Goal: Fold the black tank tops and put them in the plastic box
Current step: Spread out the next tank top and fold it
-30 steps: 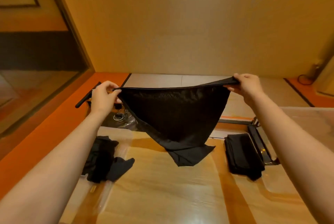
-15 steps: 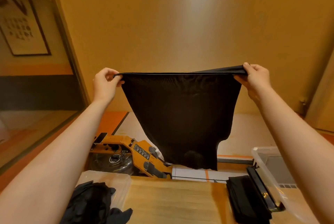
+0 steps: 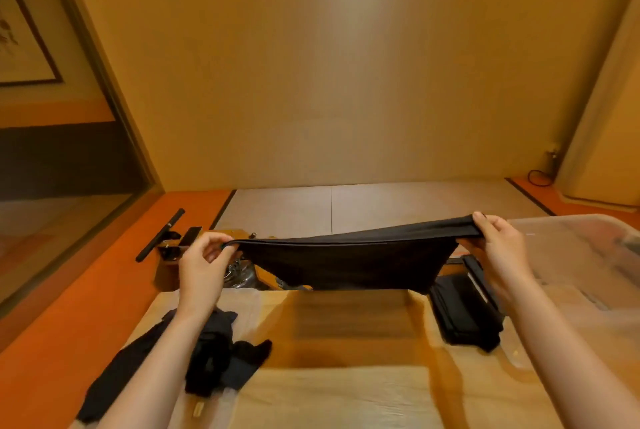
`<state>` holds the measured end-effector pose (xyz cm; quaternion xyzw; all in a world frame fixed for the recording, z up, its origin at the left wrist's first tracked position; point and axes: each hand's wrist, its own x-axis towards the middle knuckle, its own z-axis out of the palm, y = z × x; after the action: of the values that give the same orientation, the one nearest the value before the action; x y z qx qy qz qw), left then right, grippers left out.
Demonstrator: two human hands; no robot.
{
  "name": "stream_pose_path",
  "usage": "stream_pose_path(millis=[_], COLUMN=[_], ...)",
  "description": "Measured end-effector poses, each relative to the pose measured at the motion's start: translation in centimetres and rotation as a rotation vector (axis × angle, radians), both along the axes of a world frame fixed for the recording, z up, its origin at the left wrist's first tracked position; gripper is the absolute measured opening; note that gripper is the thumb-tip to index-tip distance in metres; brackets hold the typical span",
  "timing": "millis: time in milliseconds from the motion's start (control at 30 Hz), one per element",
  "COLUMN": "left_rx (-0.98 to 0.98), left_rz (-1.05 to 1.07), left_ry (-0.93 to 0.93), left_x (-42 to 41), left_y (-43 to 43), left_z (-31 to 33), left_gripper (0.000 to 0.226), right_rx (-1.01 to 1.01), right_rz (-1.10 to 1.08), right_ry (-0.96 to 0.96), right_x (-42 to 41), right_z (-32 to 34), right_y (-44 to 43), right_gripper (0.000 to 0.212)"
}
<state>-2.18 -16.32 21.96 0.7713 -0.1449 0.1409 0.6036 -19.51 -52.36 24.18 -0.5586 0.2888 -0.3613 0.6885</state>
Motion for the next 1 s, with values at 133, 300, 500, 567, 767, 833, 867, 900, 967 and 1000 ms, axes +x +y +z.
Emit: stream_pose_path(millis=[133,300,500,567,767,833,867,900,967,1000], left_rx=[-0.004,0.032,0.093,0.103,0.231,0.248,0.248,0.25,0.254,0.252], left_rz=[-0.029,-0.035,-0.061,-0.064,-0.07,-0.078,-0.088,-0.096,-0.107,-0.112], left_ry=[0.108,0.176,0.283,0.327,0.261,0.264,0.28,0.3,0.329,0.342], left_x=[-4.4,-9.0,-13.9,-15.4,-19.4,-20.3,-20.5,-20.8,-21.1,-21.2], left_y=[2.5,5.7,9.5,10.3,12.4,12.9,13.1,13.4,13.7,13.9], left_z=[-4.8,-8.9,-13.8,-15.1,-17.9,-18.5,-18.8,-19.0,-19.5,-19.7], left_gripper=[0.012,0.012,0.018,0.018,0.023,0.026,0.027,0.027,0.028,0.027], right_rx=[-0.026,0.046,0.119,0.137,0.076,0.009,-0.009,-0.017,-0.027,-0.031], right_rz=[-0.036,-0.081,-0.14,-0.165,-0.198,-0.232,-0.25,-0.258,-0.249,-0.222], right_ry=[0.123,0.17,0.281,0.328,0.432,0.506,0.543,0.568,0.589,0.586], right_x=[-4.1,-9.0,-14.3,-15.7,-19.7,-20.6,-21.1,-21.5,-22.3,-22.6], right_z=[-4.7,-8.9,-13.7,-15.2,-17.8,-18.6,-18.9,-19.1,-19.4,-19.5], right_y=[3.1,6.7,10.4,11.2,13.4,13.8,13.8,13.9,14.1,14.1], right_gripper=[0.019,0.02,0.019,0.018,0.02,0.022,0.019,0.014,0.006,0.008])
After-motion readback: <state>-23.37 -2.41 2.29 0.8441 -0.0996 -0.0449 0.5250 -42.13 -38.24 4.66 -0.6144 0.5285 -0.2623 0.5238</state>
